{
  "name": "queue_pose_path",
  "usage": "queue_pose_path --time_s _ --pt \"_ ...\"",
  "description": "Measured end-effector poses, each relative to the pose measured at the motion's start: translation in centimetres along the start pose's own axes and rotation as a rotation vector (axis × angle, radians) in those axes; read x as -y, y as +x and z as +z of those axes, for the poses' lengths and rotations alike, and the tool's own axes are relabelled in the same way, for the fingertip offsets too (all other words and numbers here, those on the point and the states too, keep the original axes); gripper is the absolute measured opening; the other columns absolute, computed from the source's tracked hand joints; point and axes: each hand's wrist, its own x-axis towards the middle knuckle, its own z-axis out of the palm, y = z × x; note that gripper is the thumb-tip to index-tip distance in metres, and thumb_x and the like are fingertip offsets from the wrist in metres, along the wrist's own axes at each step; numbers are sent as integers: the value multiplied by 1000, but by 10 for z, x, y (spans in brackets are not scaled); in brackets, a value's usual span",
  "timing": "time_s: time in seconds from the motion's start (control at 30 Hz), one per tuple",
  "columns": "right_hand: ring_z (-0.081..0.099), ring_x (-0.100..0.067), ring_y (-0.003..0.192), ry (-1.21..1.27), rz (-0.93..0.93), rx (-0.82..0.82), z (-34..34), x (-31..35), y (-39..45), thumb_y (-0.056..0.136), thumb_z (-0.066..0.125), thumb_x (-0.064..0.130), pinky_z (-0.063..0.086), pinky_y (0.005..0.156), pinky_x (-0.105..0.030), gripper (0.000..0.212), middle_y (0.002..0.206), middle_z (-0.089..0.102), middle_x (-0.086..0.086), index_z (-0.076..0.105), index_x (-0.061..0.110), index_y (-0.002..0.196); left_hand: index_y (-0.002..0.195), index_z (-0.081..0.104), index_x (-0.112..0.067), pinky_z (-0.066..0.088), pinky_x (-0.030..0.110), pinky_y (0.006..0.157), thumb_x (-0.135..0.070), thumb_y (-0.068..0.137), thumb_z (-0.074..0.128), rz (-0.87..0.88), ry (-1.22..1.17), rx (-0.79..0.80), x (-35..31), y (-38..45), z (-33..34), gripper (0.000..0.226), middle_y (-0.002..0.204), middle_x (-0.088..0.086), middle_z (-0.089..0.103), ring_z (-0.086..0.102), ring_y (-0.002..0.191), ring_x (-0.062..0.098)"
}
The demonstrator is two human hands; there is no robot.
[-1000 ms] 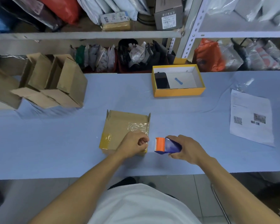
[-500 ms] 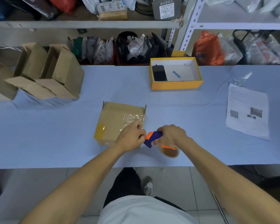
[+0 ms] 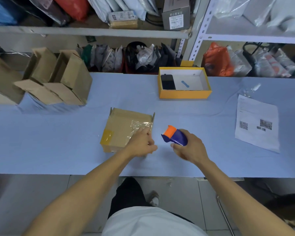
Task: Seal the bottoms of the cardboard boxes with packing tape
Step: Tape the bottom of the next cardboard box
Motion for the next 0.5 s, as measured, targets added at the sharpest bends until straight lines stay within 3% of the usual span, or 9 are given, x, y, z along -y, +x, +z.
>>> queue_pose_path --time_s 0.07,0.1,0.2,0.27,0.33,0.4,0.5 --pt "59 -18 90 -3 -17 2 5 6 11 79 68 44 53 79 -38 64 105 57 2 42 36 137 66 72 -11 45 33 76 -13 83 70 -101 -414 -97 -5 -1 -7 17 79 0 56 53 79 19" --pt "57 -21 89 -31 -17 1 9 10 16 83 66 40 53 79 -39 66 104 54 -3 38 32 142 71 73 -10 51 39 78 -8 82 68 -123 -462 -206 -4 -3 -10 12 77 -1 59 58 78 20" --pt "55 -30 94 -144 -61 -59 24 18 30 90 62 21 50 81 -40 67 110 52 -13 31 20 150 102 72 -27 41 38 102 -24 79 68 -228 -61 -445 10 -8 -14 23 110 -4 58 50 114 21" --pt "52 -33 107 -164 -95 -98 35 22 37 87 60 0 48 87 -40 72 120 52 -16 32 15 151 127 55 -36 24 40 112 -49 73 69 -371 156 -394 22 -12 -17 58 137 4 41 30 132 27" --pt "47 -33 115 -165 -86 -81 47 25 40 83 57 -10 44 90 -35 73 127 49 -16 35 11 150 142 33 -40 9 50 116 -69 65 65 -484 243 -273 32 -15 -19 89 154 12 15 10 142 34" --pt "46 -32 114 -157 -57 -61 57 29 41 84 55 -7 39 86 -29 59 124 48 -14 48 8 140 147 20 -42 -4 58 114 -82 61 58 -506 285 -212 42 -15 -18 101 160 13 0 -4 146 36" --pt "53 -34 109 -234 -128 -184 60 44 50 87 61 7 44 86 -35 32 119 57 -14 66 7 119 145 17 -46 -6 63 112 -88 60 51 -456 315 -210 55 -15 -19 102 162 13 -5 -10 146 36"
